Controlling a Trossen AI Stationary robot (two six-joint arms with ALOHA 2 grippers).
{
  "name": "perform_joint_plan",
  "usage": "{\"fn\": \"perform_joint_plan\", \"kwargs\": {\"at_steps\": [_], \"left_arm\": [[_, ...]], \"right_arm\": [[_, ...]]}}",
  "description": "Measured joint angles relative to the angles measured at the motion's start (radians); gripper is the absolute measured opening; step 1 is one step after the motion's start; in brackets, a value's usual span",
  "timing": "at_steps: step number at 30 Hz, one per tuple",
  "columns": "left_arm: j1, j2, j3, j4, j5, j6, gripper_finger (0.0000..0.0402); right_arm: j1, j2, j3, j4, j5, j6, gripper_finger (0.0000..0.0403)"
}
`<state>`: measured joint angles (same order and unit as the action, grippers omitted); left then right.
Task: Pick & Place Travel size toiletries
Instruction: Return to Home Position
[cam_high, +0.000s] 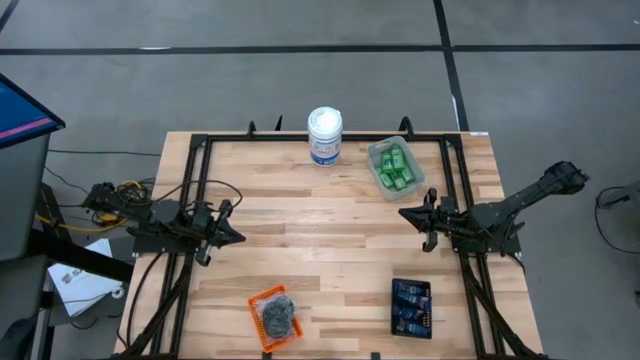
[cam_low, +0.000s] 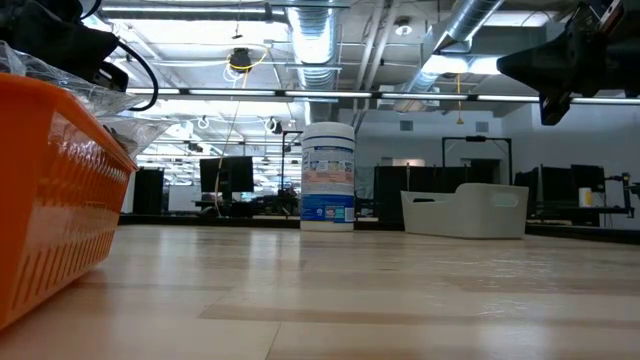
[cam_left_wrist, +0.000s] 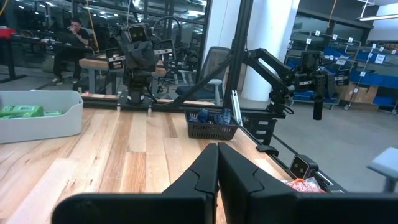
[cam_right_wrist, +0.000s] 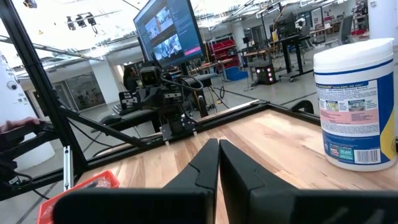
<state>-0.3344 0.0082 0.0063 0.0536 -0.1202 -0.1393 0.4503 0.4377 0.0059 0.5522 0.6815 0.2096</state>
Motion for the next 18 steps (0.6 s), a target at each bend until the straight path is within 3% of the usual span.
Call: {"fn": "perform_joint_plan", "kwargs": {"at_steps": [7,18], "left_arm": [[0.038,-0.004,0.0,0.001,0.001,0.0,0.0001],[0.235,-0.008,0.0,0.0,0.001,0.001,0.0001]], "right_arm": [[0.0,0.0,0.0,0.0,0.0,0.0,0.0006],[0.0,0.0,0.0,0.001,0.0,0.0,0.0006]]}}
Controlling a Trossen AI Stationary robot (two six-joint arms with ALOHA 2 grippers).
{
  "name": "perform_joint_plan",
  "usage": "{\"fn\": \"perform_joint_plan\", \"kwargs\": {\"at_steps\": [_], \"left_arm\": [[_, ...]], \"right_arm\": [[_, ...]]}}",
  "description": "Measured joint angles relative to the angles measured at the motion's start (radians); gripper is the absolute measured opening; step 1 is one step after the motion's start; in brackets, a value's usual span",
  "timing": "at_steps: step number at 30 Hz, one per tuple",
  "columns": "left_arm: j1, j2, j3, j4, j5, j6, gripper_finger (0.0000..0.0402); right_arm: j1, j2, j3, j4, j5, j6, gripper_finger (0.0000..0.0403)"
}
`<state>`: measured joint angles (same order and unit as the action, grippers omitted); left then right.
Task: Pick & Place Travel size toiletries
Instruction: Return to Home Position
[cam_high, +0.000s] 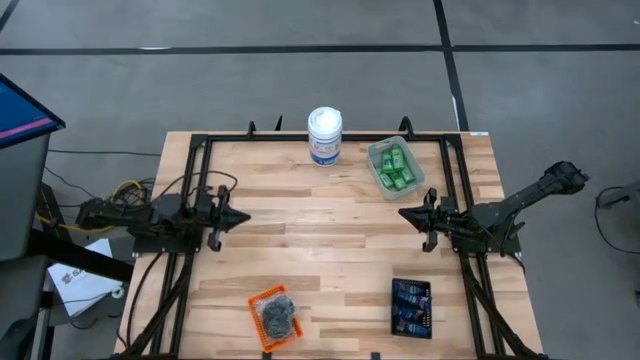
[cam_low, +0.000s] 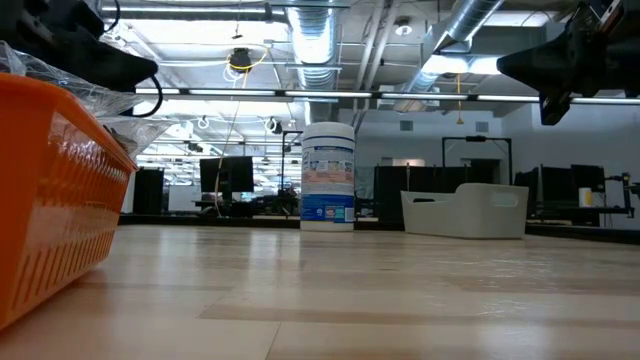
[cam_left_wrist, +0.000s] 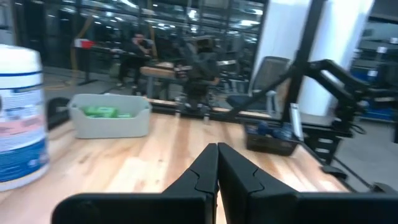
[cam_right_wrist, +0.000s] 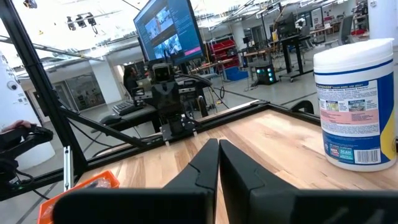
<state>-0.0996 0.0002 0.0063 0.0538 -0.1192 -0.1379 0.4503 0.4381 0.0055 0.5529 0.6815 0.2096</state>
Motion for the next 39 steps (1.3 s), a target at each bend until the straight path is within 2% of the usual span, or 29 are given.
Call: {"fn": "perform_joint_plan", "kwargs": {"at_steps": [11,39], "left_arm": [[0.117,0.001,0.0,0.0,0.001,0.001,0.0001],[0.119,0.004,0.0,0.012,-0.001,0.001,0.0001]], "right_arm": [[0.0,0.0,0.0,0.0,0.0,0.0,0.0006],[0.0,0.0,0.0,0.0,0.0,0.0,0.0006]]}}
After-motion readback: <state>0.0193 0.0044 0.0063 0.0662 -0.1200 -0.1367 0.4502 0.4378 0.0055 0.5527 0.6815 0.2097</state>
